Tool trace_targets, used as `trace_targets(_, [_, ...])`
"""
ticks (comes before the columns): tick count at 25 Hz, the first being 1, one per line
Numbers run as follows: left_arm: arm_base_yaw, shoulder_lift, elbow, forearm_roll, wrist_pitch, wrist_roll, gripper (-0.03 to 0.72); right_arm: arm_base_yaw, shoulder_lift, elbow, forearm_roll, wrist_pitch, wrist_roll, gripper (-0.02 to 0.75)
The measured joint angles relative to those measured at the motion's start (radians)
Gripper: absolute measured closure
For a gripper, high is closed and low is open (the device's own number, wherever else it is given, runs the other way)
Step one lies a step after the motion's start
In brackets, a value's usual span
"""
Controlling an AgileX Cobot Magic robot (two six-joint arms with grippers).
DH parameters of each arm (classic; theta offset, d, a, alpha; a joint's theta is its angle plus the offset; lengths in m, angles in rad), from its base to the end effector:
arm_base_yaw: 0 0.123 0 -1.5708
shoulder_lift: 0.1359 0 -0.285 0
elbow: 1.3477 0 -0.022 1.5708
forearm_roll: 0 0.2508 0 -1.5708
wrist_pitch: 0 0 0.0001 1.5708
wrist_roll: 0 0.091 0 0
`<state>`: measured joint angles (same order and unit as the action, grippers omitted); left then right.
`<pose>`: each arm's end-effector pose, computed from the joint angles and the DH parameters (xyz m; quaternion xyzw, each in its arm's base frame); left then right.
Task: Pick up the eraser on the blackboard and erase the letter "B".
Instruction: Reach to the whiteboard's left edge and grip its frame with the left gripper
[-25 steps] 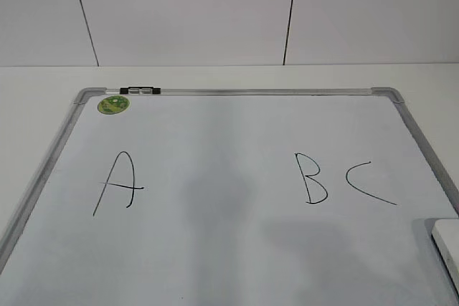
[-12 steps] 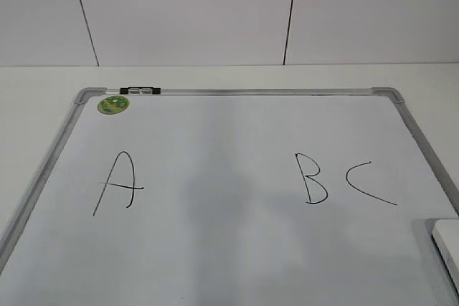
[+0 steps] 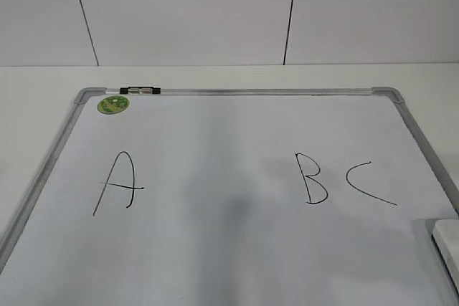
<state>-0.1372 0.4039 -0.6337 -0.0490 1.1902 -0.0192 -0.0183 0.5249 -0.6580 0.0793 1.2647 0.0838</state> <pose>0.0443 -0.0103 0.2989 0.0546 0.9379 -0.0511 0.3387 0.0606 0.0058 0.2957 0.0509 0.9635 0.0481 0.2585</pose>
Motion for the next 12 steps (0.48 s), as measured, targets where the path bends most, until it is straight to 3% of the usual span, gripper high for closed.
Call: trace_targets(12, [0.000,0.628,-0.287,-0.011,-0.001,-0.006,0.451,0.000,0.218,0.000,0.043,-0.012,0.004,0.154])
